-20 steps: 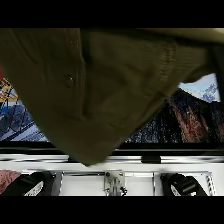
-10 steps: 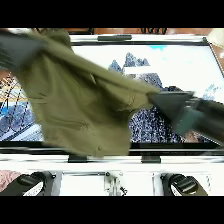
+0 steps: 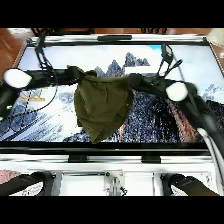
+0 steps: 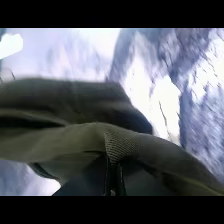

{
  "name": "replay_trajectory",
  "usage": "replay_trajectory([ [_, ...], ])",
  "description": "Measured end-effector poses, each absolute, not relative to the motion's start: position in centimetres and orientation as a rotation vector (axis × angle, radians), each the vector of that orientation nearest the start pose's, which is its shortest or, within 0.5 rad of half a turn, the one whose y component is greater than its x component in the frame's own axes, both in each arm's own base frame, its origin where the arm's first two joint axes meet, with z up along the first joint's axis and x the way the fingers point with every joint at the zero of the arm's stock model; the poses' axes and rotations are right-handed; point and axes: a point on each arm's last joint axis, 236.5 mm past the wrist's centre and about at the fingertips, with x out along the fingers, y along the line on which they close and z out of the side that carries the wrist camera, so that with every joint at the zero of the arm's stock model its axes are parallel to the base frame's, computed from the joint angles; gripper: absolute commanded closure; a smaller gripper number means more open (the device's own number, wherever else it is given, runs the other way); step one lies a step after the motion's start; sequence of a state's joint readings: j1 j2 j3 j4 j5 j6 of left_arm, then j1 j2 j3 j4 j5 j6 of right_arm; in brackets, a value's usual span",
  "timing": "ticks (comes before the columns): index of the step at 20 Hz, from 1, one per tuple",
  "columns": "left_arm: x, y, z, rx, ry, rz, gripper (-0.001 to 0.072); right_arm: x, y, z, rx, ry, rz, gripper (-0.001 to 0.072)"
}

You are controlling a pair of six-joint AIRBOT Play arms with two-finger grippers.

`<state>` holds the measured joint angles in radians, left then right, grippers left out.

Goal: Fold the shirts.

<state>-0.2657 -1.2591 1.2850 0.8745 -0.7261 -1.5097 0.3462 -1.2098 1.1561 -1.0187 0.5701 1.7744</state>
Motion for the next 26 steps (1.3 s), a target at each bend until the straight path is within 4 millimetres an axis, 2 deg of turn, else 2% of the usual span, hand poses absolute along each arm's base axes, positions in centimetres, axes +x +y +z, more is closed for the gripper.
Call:
replay_trajectory([
  [1,46.3,-22.7,15.2,-0.567,0.724,-0.5,0.0646,45.6,23.0,12.9,0.693,0.718,0.375,0.0644],
  [2,47.5,-22.7,14.2,-0.613,0.717,-0.476,0.0604,47.2,22.8,12.4,0.744,0.685,0.347,0.0644],
  [3,48.5,-22.7,13.3,-0.651,0.714,-0.455,0.0503,48.6,22.4,12.0,0.782,0.646,0.318,0.0643],
  [4,49.3,-22.8,12.3,-0.684,0.715,-0.436,0.0275,49.6,21.9,11.6,0.796,0.621,0.298,0.0596],
  [5,49.8,-23.0,11.6,-0.71,0.719,-0.423,0.0048,50.2,21.6,11.2,0.797,0.6,0.283,0.0351],
  [6,50.1,-23.1,10.7,-0.724,0.732,-0.415,-0.0013,50.8,21.3,11.1,0.793,0.58,0.273,0.0174],
  [8,50.4,-22.9,10.2,-0.743,0.75,-0.411,-0.0013,51.1,20.8,11.4,0.776,0.556,0.269,0.0174],
  [11,50.8,-20.4,11.4,-0.658,0.772,-0.461,-0.0013,49.8,20.1,13.4,0.651,0.548,0.323,0.0174],
  [13,50.4,-17.1,11.7,-0.585,0.826,-0.472,-0.0013,47.3,19.6,13.2,0.517,0.633,0.37,0.0174],
  [14,49.9,-15.3,11.4,-0.562,0.871,-0.466,-0.0013,45.1,19.7,11.7,0.44,0.733,0.402,0.0174],
  [17,46.7,-10.2,8.4,-0.493,1.066,-0.402,-0.0013,36.4,21.4,5.4,0.199,1.074,0.53,0.0173],
  [19,44.2,-7.9,5.6,-0.453,1.2,-0.351,-0.0013,30.2,23.0,1.7,0.022,1.247,0.64,0.0173],
  [21,42.0,-6.7,3.4,-0.438,1.295,-0.316,-0.0013,25.6,24.6,-0.8,-0.141,1.325,0.73,0.0173],
  [23,40.3,-5.9,1.3,-0.434,1.365,-0.286,-0.0013,22.8,26.3,-2.1,-0.227,1.342,0.779,0.0173],
  [26,38.6,-5.7,-1.3,-0.445,1.42,-0.262,-0.0013,21.1,29.5,-3.1,-0.168,1.345,0.804,0.0173],
])
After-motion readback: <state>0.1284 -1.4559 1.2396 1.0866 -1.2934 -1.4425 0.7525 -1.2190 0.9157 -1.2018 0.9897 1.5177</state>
